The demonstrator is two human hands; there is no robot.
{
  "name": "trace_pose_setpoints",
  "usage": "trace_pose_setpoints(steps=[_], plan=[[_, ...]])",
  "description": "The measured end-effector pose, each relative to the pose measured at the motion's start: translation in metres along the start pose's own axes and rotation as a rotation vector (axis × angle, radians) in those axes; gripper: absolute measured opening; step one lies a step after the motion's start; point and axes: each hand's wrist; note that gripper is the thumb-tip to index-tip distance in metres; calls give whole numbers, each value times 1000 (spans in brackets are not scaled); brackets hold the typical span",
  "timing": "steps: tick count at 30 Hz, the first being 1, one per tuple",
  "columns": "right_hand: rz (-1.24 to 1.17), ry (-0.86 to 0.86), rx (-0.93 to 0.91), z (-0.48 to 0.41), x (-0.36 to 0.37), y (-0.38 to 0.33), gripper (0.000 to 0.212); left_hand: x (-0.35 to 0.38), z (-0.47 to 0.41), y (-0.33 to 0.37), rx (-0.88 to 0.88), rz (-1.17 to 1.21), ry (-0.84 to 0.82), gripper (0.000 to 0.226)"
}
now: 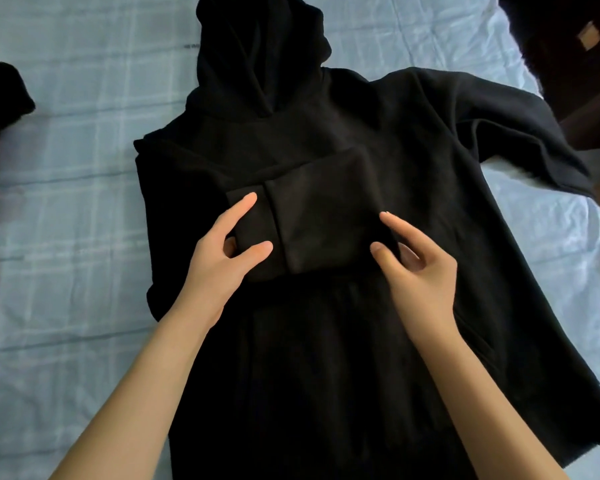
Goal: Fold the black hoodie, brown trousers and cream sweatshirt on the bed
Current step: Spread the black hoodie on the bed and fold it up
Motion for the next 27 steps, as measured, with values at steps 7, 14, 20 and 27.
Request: trace_pose_setpoints(steps=[7, 14, 20, 27], plan=[[492, -157, -210, 0, -5, 7, 68, 31, -5, 10, -24, -54, 4, 63], [313, -436, -252, -11, 42, -6, 74, 35, -4, 30, -39, 313, -317, 58], [-99, 171, -86, -37, -12, -26, 20, 8, 1, 17, 123, -219, 65, 46], [738, 360, -217, -55, -56, -13, 89, -4, 5, -30, 162, -1146, 0, 55]])
Point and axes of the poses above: each hand's wrist, its own z-axis away from the middle knuckle, its own x-axis out of the palm, y = z × x, and after that the axes turned 2 degrees about z, right-handed
